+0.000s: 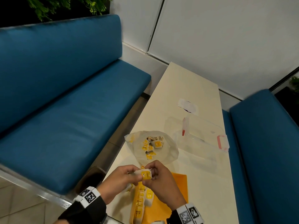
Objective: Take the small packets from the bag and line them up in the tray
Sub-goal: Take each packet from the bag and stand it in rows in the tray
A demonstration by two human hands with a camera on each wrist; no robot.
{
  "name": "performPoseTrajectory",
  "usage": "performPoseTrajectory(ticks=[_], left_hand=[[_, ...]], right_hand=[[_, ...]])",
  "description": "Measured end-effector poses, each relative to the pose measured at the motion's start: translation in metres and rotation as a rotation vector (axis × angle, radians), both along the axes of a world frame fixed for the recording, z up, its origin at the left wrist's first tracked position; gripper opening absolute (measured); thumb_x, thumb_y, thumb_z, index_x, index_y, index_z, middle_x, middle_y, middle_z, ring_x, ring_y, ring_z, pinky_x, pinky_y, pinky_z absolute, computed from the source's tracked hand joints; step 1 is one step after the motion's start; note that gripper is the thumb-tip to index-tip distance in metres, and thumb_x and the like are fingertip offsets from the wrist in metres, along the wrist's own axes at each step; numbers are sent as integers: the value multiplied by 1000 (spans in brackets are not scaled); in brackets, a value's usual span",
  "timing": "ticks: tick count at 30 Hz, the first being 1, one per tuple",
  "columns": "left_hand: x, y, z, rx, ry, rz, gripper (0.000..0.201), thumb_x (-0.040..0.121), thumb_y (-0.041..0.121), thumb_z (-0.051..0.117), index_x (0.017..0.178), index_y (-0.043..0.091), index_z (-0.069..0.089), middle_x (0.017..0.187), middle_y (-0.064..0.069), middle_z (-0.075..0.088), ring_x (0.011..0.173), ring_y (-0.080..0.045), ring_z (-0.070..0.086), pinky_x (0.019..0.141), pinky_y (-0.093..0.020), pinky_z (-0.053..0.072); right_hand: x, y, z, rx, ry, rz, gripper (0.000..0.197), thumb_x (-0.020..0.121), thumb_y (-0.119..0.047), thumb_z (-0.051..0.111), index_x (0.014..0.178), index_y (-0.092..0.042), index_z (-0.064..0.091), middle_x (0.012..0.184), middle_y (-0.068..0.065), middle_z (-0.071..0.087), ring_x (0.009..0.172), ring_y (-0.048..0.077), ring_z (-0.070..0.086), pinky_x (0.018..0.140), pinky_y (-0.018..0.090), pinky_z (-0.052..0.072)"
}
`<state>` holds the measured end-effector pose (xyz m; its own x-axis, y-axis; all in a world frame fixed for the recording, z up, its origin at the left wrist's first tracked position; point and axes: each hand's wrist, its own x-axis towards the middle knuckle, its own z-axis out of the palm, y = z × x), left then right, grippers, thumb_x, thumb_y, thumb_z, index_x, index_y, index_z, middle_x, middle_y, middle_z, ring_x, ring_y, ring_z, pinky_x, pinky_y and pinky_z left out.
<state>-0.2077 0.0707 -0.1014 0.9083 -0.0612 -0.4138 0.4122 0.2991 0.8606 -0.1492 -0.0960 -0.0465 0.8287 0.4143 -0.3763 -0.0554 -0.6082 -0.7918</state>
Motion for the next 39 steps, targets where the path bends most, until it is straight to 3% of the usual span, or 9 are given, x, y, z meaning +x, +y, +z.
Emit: performPoseTrajectory(ticks=[2,6,12,20,23,26,28,33,39], left_hand=[[0,1,-3,72,-4,-5,7,89,17,77,92,10,77,73,-6,66,57,-5,58,55,-20,44],[1,-2,-4,65,-26,1,15,83,24,82,90,12,77,74,-7,67,68,-14,61,57,-27,45],[5,-9,-2,32,-35,39,15,87,25,79,94,12,76,80,-6,70,74,-17,63,60,-29,47],[10,-11,-3,91,-46,3,16,86,31,80,98,20,79,87,-4,72,74,-15,64,60,-28,48],[12,-9,-12,215,7,32,12,87,30,80,98,27,78,96,-5,74,70,-15,67,57,-28,49],[11,-8,-21,335,82,68,11,87,31,79,94,23,76,95,-5,73,64,-13,68,53,-27,48],[9,-9,-25,402,117,50,18,87,33,80,97,21,71,90,-6,74,62,-12,66,52,-27,47],[3,-16,-30,556,156,-110,44,83,41,82,115,26,56,96,-3,69,66,-10,66,49,-18,45],[0,-23,-37,612,103,-205,58,89,33,77,138,28,47,92,1,67,72,-10,68,54,-16,48]], right_hand=[[4,-2,-1,17,16,-6,33,71,-5,77,95,-23,63,76,-1,66,64,5,58,63,29,51],[7,-6,1,131,37,-53,22,74,-5,81,92,-13,70,77,0,70,69,8,62,65,27,53],[5,-9,-5,269,102,-225,6,84,-10,75,81,-15,74,65,-5,66,62,8,57,54,19,43],[9,-14,-2,334,56,-264,4,88,-6,71,84,-4,72,65,15,68,55,12,57,52,23,41],[12,-23,-5,260,13,-228,7,90,-5,68,88,1,67,68,22,69,53,11,59,52,21,42],[10,-37,-21,136,74,-155,10,92,-6,66,88,3,63,65,16,70,60,17,65,50,27,42],[4,-46,-34,41,147,-122,8,92,-7,66,85,-4,62,64,10,71,62,20,68,49,28,43],[-15,-57,-58,-118,292,-117,13,88,-5,68,79,-11,61,66,14,70,48,15,62,43,23,44],[-24,-54,-78,-261,277,-108,15,85,-4,67,76,-13,60,70,9,68,55,18,68,41,22,44]])
